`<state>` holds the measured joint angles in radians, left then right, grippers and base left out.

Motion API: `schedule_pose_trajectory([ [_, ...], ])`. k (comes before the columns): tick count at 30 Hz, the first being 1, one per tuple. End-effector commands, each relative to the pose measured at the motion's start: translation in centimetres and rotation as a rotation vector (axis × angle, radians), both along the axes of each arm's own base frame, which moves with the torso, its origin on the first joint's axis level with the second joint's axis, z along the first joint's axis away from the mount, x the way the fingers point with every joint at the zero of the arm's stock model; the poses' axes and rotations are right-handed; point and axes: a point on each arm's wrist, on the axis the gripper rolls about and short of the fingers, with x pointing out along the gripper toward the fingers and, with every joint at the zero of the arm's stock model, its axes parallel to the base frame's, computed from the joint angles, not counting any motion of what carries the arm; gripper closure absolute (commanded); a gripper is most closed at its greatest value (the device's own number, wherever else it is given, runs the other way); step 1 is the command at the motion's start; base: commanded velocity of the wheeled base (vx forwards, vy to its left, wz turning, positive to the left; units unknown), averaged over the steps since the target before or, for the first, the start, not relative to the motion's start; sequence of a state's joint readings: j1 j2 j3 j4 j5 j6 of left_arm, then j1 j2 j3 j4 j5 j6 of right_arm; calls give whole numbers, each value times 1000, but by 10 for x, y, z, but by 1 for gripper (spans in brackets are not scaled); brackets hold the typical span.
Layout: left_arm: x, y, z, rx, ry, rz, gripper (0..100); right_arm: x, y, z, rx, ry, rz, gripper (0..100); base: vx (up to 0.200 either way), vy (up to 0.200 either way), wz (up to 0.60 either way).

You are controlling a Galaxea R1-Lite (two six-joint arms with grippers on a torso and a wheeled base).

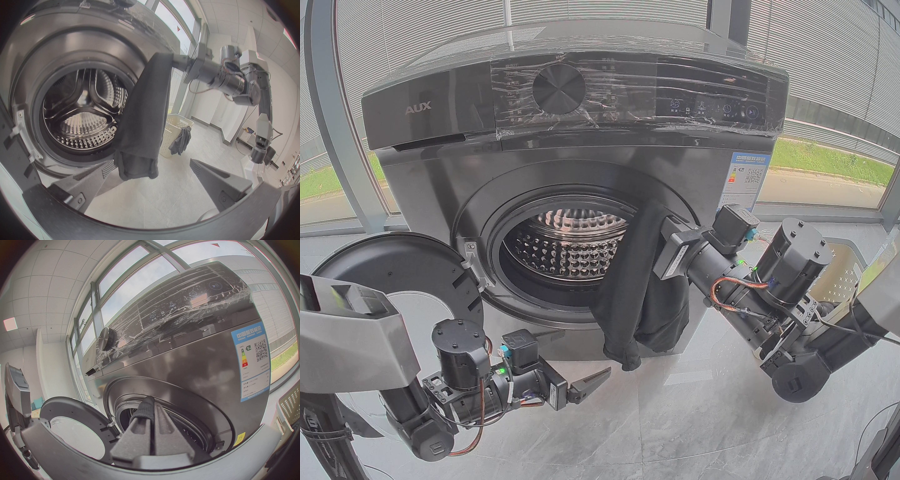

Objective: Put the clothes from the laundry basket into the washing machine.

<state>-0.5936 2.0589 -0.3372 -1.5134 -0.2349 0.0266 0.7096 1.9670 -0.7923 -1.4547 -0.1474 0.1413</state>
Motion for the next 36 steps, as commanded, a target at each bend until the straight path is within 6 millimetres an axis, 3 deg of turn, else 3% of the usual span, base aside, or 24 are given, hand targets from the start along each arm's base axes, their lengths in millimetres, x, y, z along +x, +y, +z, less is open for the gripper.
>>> schedule_pose_trajectory([
  [1,8,-6,-21,32,45,0,0,0,3,-1,-2,3,5,100,0,0,0],
  [7,19,-15,-28,25,42,-4,0,0,3,-2,-3,4,5,100,0,0,0],
  [18,62,-40,-55,11,-4,70,0,-1,8,-6,-10,13,15,100,0,0,0],
  [26,79,-49,-60,-6,-33,91,0,-1,7,-6,-9,13,15,100,0,0,0],
  [27,80,-49,-60,-7,-36,96,100,-1,7,-6,-9,13,17,100,0,0,0],
  [36,87,-50,-54,-36,-63,108,100,-2,6,-7,-6,19,15,100,0,0,0],
])
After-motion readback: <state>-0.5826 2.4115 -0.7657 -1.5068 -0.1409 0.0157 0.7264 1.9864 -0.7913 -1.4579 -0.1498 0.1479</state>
